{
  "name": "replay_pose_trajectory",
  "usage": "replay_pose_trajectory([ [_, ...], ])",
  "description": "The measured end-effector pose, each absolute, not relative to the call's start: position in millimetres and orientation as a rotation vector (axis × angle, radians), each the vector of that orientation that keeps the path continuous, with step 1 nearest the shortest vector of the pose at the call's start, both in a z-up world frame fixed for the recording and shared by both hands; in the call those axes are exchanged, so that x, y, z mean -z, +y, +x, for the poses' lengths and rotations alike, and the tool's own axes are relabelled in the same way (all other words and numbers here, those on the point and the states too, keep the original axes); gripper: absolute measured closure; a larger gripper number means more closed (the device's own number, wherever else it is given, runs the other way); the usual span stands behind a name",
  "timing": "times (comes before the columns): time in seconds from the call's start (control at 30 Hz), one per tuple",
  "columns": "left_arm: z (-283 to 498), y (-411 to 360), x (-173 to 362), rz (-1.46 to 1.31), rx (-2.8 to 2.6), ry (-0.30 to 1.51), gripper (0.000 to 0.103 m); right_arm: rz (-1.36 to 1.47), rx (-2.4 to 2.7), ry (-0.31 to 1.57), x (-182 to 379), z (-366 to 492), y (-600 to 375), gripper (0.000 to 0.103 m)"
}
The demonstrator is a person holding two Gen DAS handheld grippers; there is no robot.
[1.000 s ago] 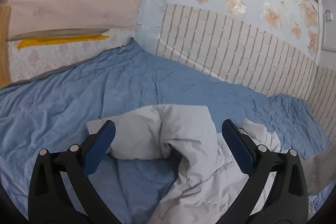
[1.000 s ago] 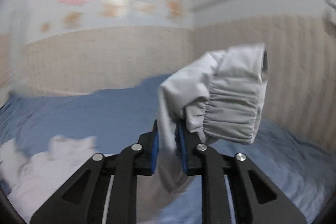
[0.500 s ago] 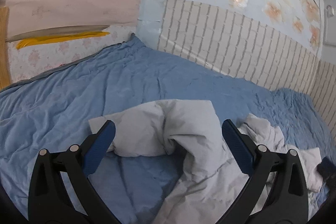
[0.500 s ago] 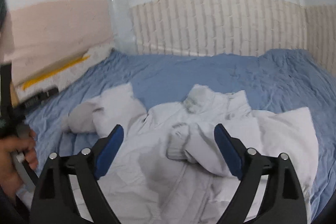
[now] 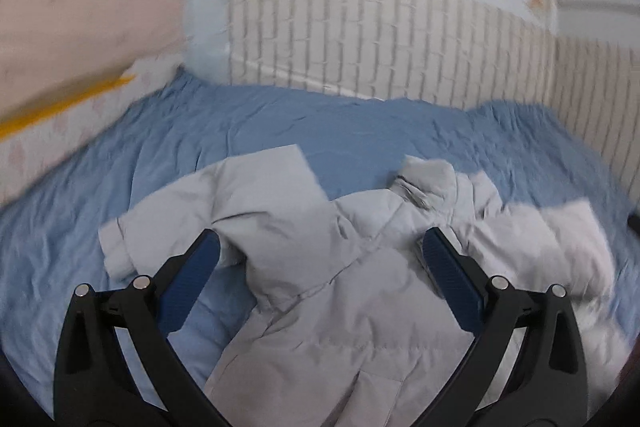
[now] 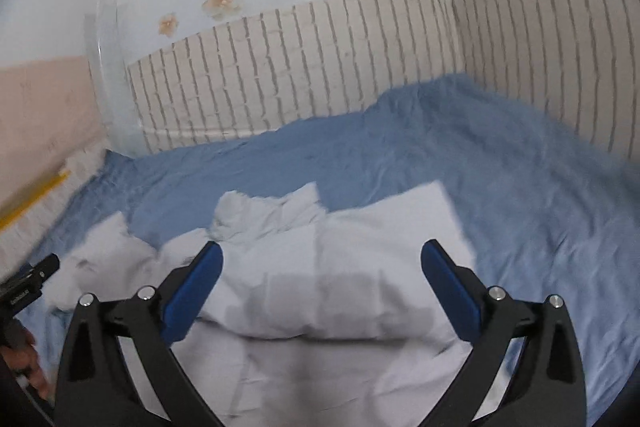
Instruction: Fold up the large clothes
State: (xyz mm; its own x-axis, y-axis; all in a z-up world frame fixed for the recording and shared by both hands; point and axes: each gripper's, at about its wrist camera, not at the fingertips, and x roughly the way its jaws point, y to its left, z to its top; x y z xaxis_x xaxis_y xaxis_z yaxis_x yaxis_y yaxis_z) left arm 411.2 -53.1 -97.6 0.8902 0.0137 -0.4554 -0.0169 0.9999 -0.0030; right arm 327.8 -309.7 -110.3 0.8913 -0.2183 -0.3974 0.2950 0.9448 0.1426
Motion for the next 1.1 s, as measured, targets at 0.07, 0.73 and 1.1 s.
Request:
replay_pose_trajectory([
  [0.07,411.4,-58.1,99.5,-0.033,0.010,0.487,0.003,0.199,0.274,0.389,107.4,327.5,-313.1,0.004],
  [0.73,508.0,-191.6,176.5,0.105,0.156,0.849,0.035,0.250,0.361,0.409,115.4,320.8,-381.7,0.004],
  [1.1,517.1,-194.7,183.9,0.079,0.240,0.846,0.088,0.376,0.458,0.457,132.5,316.5,-412.1,0.004],
])
